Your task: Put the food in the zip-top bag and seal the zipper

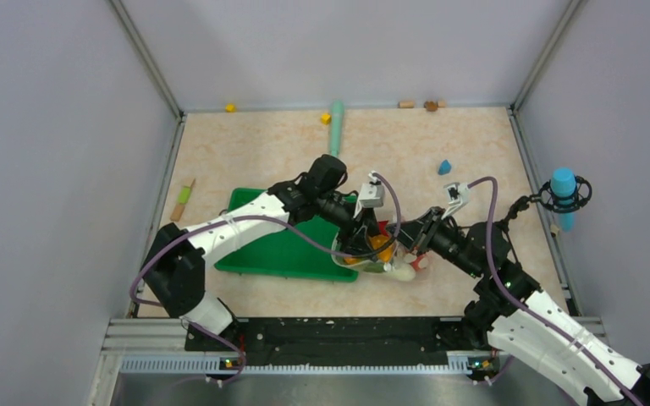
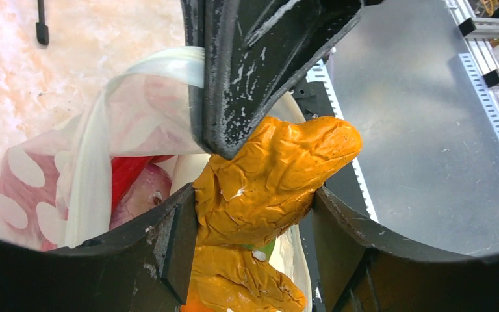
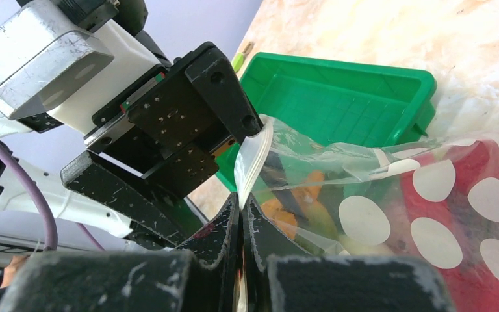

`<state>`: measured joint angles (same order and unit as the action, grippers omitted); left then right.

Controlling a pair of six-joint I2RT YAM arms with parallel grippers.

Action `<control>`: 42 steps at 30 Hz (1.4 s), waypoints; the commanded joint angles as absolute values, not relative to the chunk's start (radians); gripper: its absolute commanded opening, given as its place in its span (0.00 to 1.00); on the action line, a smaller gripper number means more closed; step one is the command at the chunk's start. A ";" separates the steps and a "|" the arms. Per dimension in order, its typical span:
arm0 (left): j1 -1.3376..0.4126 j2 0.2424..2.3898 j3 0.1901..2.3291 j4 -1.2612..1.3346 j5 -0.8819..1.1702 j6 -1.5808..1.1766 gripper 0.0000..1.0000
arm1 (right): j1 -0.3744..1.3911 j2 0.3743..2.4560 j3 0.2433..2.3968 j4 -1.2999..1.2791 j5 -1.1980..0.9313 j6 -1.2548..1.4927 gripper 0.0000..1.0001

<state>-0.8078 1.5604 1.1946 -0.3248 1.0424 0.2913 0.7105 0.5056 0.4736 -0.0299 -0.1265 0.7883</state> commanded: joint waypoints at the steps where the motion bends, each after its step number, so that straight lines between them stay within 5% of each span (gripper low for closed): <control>1: -0.808 1.574 1.243 -0.309 0.988 0.277 0.44 | 0.707 0.496 0.543 0.026 -0.156 0.791 0.00; 5: -0.809 1.592 1.263 -0.309 0.971 0.243 0.55 | 0.706 0.498 0.542 0.023 -0.158 0.792 0.00; 7: -0.809 1.590 1.264 -0.305 0.959 0.230 0.75 | 0.706 0.496 0.543 0.023 -0.158 0.791 0.00; 12: -0.809 1.561 1.246 -0.272 0.944 0.193 0.96 | 0.705 0.489 0.555 0.009 -0.148 0.780 0.00; 26: -0.818 1.294 1.043 -0.041 0.681 -0.128 0.97 | 0.706 0.456 0.558 -0.053 -0.086 0.750 0.00; 34: -0.819 1.131 0.923 -0.095 0.200 -0.297 0.97 | 0.706 0.451 0.561 -0.077 -0.102 0.717 0.00; 42: -0.819 1.190 0.890 -0.099 0.165 -0.379 0.92 | 0.706 0.453 0.567 -0.108 -0.132 0.674 0.00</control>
<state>-0.8165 1.1458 0.8581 -0.1158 0.2371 -0.3256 0.7105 0.4648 0.4984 -0.1364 -0.1108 0.7071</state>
